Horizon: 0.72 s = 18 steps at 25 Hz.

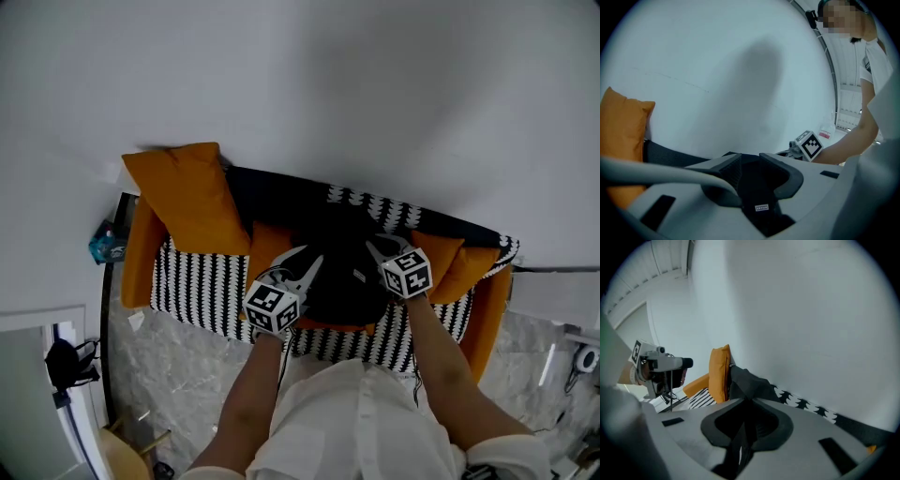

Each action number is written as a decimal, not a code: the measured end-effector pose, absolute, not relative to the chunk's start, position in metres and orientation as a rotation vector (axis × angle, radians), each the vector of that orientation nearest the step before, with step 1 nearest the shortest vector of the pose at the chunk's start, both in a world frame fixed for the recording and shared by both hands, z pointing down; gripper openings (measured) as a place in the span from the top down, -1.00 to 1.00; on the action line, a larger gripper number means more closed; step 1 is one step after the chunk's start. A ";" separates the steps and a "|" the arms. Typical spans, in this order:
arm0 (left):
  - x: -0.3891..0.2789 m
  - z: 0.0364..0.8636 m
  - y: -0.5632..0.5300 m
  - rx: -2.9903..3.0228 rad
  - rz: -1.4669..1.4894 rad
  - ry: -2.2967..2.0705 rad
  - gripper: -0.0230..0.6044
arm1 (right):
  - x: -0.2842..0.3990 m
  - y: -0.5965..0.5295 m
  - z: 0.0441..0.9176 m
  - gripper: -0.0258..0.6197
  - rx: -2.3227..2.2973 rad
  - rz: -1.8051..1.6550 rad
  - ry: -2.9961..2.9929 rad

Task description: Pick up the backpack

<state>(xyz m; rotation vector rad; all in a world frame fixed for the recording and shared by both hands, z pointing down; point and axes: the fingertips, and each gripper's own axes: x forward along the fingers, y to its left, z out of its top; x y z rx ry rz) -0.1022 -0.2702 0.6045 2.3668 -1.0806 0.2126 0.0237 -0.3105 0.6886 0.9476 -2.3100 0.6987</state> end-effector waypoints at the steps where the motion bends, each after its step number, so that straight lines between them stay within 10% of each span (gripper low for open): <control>1: -0.102 0.606 -0.267 2.367 0.223 -1.080 0.54 | 0.024 -0.302 0.684 0.76 0.941 0.696 -2.325; 18: -0.102 0.663 -0.209 2.451 0.680 -1.001 0.11 | 0.022 -0.161 0.641 0.76 0.764 0.623 -2.416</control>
